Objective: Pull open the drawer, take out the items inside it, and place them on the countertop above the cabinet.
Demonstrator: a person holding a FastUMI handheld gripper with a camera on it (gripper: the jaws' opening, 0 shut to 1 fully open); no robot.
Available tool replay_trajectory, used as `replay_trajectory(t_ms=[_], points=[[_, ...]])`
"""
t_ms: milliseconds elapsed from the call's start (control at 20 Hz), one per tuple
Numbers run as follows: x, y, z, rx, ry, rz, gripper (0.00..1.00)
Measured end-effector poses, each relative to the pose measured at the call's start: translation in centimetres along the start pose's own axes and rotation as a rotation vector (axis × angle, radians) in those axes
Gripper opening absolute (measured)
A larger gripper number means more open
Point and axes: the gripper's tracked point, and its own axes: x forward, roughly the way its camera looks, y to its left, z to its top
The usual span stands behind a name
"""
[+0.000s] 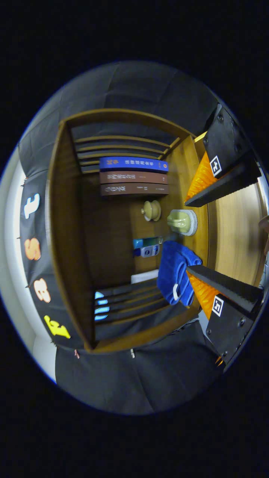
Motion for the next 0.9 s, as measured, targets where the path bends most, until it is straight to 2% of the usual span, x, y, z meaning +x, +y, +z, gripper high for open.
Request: replay_trajectory(t_ms=[150, 400, 650, 900], points=[[-5.7, 0.9, -2.6, -0.018, -0.084, 0.023, 0.99], [-11.3, 0.2, -11.0, -0.026, -0.074, 0.001, 0.99], [-11.6, -1.2, -19.5, 0.004, 0.039, -0.023, 0.99], [-9.3, -2.0, -23.6, -0.011, 0.084, -0.024, 0.99]])
